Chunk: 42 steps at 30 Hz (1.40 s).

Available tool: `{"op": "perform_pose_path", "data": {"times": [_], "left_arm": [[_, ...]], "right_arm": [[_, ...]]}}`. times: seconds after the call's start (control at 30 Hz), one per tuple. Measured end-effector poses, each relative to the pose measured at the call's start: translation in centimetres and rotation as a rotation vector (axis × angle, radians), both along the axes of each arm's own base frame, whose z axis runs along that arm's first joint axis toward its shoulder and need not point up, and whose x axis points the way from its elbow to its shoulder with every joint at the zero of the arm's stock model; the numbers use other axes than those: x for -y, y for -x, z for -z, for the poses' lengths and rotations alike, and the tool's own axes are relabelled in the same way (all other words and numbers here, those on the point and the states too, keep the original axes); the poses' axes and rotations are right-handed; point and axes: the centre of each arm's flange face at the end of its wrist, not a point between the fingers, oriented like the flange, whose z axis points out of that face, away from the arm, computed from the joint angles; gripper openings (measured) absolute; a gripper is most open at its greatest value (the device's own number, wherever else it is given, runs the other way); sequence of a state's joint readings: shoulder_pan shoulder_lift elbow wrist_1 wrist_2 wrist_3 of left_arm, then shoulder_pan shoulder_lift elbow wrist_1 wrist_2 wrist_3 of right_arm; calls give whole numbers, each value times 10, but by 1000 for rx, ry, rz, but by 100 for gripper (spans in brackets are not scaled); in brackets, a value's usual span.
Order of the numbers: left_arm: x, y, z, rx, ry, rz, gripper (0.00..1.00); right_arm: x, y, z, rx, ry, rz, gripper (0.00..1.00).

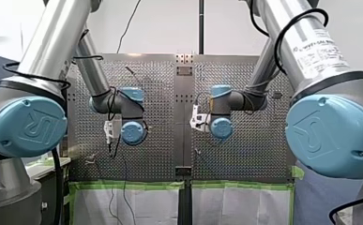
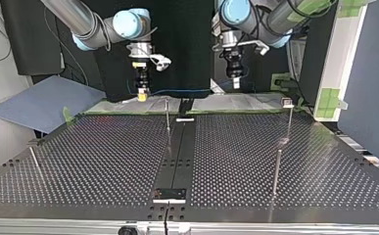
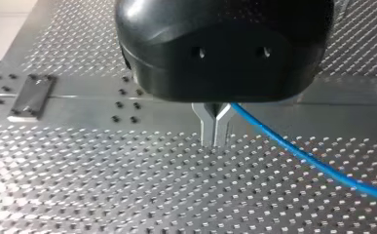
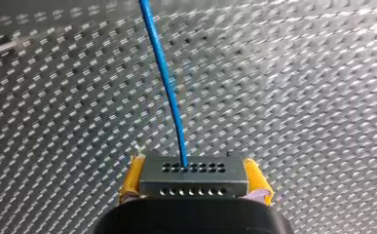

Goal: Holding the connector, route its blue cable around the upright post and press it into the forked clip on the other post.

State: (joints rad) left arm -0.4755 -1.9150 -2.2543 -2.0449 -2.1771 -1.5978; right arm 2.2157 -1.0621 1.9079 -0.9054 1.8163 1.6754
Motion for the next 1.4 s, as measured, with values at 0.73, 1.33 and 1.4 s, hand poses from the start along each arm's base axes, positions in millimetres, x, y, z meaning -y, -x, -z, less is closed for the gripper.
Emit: {"op": "perform_pose_path", "data": {"times": [0.73, 1.33, 1.4], "left_arm": [[-17, -22, -104, 171, 179, -98, 1], [-44, -48, -222, 332, 326, -187, 1], [-48, -50, -235, 349, 333, -185, 1]], "right_arm": [[3, -35, -123, 41, 129, -196, 2], [0, -71, -173, -20, 172, -260, 2], [0, -74, -179, -20, 173, -267, 2]]}}
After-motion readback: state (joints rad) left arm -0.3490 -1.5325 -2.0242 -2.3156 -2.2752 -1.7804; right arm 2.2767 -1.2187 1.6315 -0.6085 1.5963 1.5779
